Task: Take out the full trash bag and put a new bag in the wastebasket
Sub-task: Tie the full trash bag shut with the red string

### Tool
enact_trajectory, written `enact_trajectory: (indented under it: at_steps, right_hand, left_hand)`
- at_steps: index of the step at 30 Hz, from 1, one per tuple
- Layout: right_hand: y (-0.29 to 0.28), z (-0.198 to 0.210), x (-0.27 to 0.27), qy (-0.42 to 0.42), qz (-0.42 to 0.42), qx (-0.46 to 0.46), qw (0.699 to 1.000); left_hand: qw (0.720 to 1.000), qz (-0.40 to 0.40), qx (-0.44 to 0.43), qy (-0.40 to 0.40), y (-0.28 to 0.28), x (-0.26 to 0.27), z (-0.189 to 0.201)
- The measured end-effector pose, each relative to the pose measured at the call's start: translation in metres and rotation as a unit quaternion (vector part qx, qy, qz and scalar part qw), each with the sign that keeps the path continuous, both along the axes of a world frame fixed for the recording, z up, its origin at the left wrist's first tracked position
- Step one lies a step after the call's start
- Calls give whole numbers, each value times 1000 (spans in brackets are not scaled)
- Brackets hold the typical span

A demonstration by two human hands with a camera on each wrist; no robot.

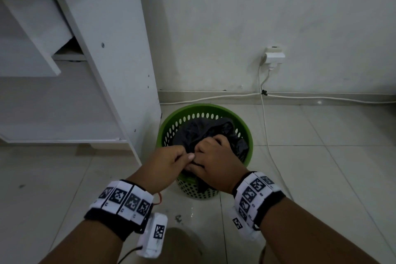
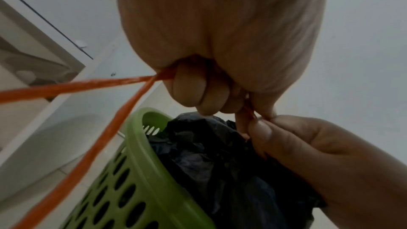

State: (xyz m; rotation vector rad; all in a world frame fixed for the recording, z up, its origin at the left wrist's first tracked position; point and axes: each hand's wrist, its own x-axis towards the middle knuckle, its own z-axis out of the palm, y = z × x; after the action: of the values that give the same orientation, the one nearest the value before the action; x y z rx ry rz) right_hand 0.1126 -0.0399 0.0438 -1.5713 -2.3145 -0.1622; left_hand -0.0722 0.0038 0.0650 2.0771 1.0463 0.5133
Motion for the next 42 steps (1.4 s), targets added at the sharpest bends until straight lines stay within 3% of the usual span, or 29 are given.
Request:
enact_trajectory:
  at_steps: [9,14,17,20,23,26,27,29,33,34,36,39,42]
  right_hand:
    - [4,4,2,-51,-9,16,999]
    - [-6,16,-2,55,-1,11,998]
    - [-4,26,12,176,-78,35,981]
    - [5,22,32,298,-257,43,918]
    - [14,18,45,415,-358,-150,823]
    - [18,15,52,436,-340,-262,791]
    - [19,13,54,479,-337,-269,765]
    - [19,10,57,568,-336,-277,698]
    - [19,21,54,689,-297,-243,615]
    - [19,26,53,705,-294,-217,608]
    - [18,34,54,705,-295,-152,627]
    - [15,47,58,646,-283,-65,706]
    - [9,62,59,578,-257,-29,774]
  left_hand:
    - [994,-23,94,54,12,-19,-5]
    - [987,4,138,84,7,-36,-12]
    - [986,32,149,67,2,-46,-10]
    - [987,44,146,46,-1,-49,-11]
    - [988,62,135,44,-1,-49,-17]
    - [989,78,119,47,-4,-46,-21]
    - [989,81,115,48,-5,-44,-21]
    - [990,81,106,50,-6,-43,-22]
    - [988,93,104,73,-4,-43,-18]
    - [986,101,108,75,-4,-43,-15]
    - [985,118,107,73,-2,-41,-10]
    - [985,129,105,47,1,-34,-2]
    - [974,162,161,-2,3,-19,9]
